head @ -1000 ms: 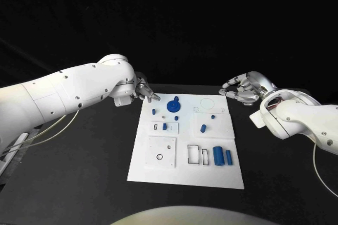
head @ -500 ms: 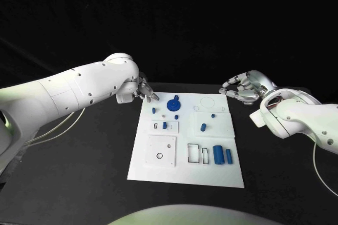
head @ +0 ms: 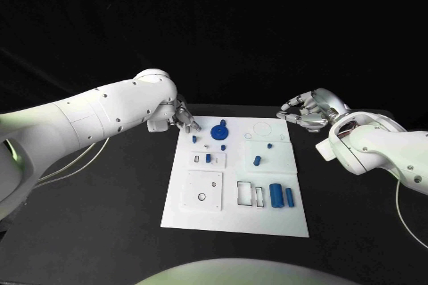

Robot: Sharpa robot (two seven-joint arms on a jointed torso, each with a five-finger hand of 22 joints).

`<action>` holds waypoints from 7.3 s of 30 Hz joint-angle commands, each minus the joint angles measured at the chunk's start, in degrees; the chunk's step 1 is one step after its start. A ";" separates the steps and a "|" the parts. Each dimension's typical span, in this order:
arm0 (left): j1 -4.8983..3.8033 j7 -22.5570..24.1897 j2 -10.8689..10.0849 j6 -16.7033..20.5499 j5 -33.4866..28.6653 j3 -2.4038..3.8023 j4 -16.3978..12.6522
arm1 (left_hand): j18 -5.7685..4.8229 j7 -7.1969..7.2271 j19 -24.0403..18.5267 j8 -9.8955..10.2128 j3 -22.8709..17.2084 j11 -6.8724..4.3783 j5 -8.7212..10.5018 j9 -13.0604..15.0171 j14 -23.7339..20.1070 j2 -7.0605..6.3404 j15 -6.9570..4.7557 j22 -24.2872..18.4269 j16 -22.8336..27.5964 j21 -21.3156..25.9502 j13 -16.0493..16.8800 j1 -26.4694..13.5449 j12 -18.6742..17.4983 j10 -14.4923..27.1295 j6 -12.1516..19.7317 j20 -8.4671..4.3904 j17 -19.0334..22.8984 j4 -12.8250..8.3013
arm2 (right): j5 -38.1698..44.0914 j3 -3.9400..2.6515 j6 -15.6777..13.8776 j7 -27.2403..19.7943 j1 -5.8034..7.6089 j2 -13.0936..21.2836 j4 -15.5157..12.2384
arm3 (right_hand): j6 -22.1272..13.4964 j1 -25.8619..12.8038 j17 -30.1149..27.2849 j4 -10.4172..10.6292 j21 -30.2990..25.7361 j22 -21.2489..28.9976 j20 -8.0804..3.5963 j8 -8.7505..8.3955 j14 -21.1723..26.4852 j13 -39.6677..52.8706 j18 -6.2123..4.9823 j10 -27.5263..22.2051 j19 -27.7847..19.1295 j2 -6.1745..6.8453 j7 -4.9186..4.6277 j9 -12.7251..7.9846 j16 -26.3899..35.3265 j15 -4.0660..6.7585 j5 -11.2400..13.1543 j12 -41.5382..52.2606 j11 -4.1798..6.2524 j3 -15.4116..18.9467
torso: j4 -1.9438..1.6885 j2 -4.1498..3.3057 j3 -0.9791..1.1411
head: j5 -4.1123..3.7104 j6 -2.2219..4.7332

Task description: Assemble the parts on the task board

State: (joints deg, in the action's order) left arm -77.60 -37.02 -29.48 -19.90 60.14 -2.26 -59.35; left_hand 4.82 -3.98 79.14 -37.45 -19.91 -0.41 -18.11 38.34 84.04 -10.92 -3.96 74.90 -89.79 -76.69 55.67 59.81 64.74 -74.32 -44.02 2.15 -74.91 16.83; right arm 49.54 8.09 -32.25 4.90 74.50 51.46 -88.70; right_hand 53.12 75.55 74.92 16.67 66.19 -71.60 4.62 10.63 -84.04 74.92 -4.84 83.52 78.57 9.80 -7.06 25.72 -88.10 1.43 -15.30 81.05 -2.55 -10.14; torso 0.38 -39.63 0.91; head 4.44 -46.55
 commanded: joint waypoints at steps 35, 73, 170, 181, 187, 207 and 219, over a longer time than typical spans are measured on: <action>0.86 1.80 0.93 -3.26 -2.18 -0.70 0.88 | -0.72 0.20 0.24 0.21 -1.18 -0.07 3.56 -1.61 5.96 3.32 0.27 1.51 -0.21 0.23 0.20 4.16 0.36 0.37 -1.62 0.61 -15.09 -0.38 | 0.23 0.00 0.75 0.03 -0.03 -0.28 0.12 | -0.57 -0.58 9.51 -0.13 -0.37 0.12 -0.13 0.43 -4.64 6.10 -0.95 0.09 -0.04 0.10 0.00 0.23 0.11 0.19 0.23 -0.03 0.17 -0.47 | 0.05 -0.03 0.00 | 0.30 -0.22; 1.52 2.10 -8.52 7.00 -7.84 -0.59 -14.05 | -0.77 1.30 0.68 -10.21 -26.46 -1.06 5.48 5.73 5.96 2.81 -0.55 2.81 -0.21 0.57 0.41 8.74 1.01 -1.18 -0.29 -0.15 -15.09 -11.50 | 0.55 0.00 1.34 0.41 -0.06 -0.22 0.52 | -0.59 -0.67 9.44 -0.12 -0.51 0.19 -0.14 0.50 -4.63 6.09 -0.97 0.09 -0.05 0.07 0.00 0.32 0.14 0.20 0.00 -0.03 0.18 -0.56 | -0.41 0.65 0.06 | 0.39 -0.95; 6.53 -0.40 -10.93 7.91 3.06 -0.70 -24.03 | -0.86 2.44 1.04 -11.29 -26.05 -1.80 8.22 5.69 5.96 -0.33 -1.33 3.58 -0.21 0.62 0.92 -0.29 1.80 -2.06 -1.97 -0.86 -15.09 -8.51 | 0.22 0.02 1.48 0.41 -0.46 -0.05 0.71 | -0.67 -1.03 9.19 -0.08 -0.87 0.37 -0.16 0.64 -4.57 5.95 -1.02 0.02 -0.09 0.08 0.02 0.51 0.26 0.22 -0.09 -0.13 0.20 -0.63 | -0.53 0.73 0.01 | 0.24 -2.81; 6.53 -0.57 -10.80 7.64 2.32 -0.70 -23.16 | -0.88 2.43 1.16 -10.90 -23.34 -1.80 11.34 5.08 5.96 -1.25 -1.39 3.74 -0.21 0.76 0.98 -2.74 1.94 -1.92 -2.53 -0.96 -15.09 -5.81 | 0.15 0.02 1.40 0.37 -0.47 -0.04 0.77 | -0.70 -1.14 9.18 -0.04 -0.90 0.38 -0.17 0.64 -4.57 5.89 -1.02 -0.02 -0.09 0.07 0.01 0.52 0.27 0.22 -0.05 -0.18 0.19 -0.62 | -0.55 0.74 -0.02 | 0.15 -2.77; 6.53 -0.65 -10.70 7.77 2.23 -0.69 -22.67 | -0.90 2.34 1.23 -10.77 -21.00 -1.72 12.34 4.81 5.96 -1.56 -1.36 3.85 -0.21 0.82 1.03 -3.56 2.04 -1.90 -2.77 -0.94 -15.09 -4.10 | 0.12 0.02 1.38 0.37 -0.47 -0.02 0.77 | -0.74 -1.23 9.16 -0.02 -0.93 0.40 -0.17 0.63 -4.56 5.92 -1.02 0.00 -0.10 0.08 0.01 0.53 0.28 0.22 0.00 -0.15 0.19 -0.59 | -0.53 0.72 0.00 | 0.17 -2.68; 6.53 -0.02 -10.46 9.46 2.16 -0.66 -21.42 | -0.92 2.45 1.35 -10.98 -17.92 -1.81 13.19 4.72 5.96 -1.47 -1.45 4.01 -0.21 0.87 1.80 -3.35 2.73 -2.27 -3.16 -0.96 -15.09 -2.09 | 0.10 0.03 1.42 0.37 -0.47 0.06 0.75 | -0.77 -1.33 9.06 0.00 -1.08 0.50 -0.17 0.63 -4.54 5.83 -1.06 -0.06 -0.16 0.08 0.00 0.54 0.32 0.21 0.05 -0.24 0.18 -0.57 | -0.47 0.65 -0.03 | 0.05 -2.55; 6.53 1.98 -10.50 12.61 -0.07 -0.58 -21.30 | -0.90 2.40 1.42 -11.17 -9.45 -1.78 4.02 4.48 5.96 -1.11 -1.41 4.30 -0.21 1.21 1.89 -3.63 2.95 -2.23 -3.22 -1.05 -15.09 -0.23 | 0.09 0.03 1.45 0.41 -0.47 0.13 0.68 | -0.85 -1.54 9.00 0.00 -1.13 0.51 -0.17 0.63 -4.52 5.85 -1.06 -0.05 -0.15 0.05 0.00 0.58 0.35 0.21 0.12 -0.22 0.17 -0.53 | -0.57 0.72 -0.02 | -0.09 -2.67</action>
State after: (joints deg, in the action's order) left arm -71.08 -36.27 -40.04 -8.79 61.26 -2.88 -80.59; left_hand 4.81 -1.53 80.37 -48.55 -29.61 -1.93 -13.08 42.88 83.84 -12.23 -5.01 74.91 -89.79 -75.82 57.48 56.39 67.41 -76.29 -46.90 1.33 -74.90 16.63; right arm 49.42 8.12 -31.36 5.44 74.06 51.59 -87.95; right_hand 52.73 74.42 74.90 16.67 65.23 -71.15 4.61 11.07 -84.04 74.94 -4.84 83.52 78.57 9.73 -7.04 26.22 -88.10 1.43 -15.30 81.06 -2.55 -10.46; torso -0.13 -38.96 0.87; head 4.35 -49.18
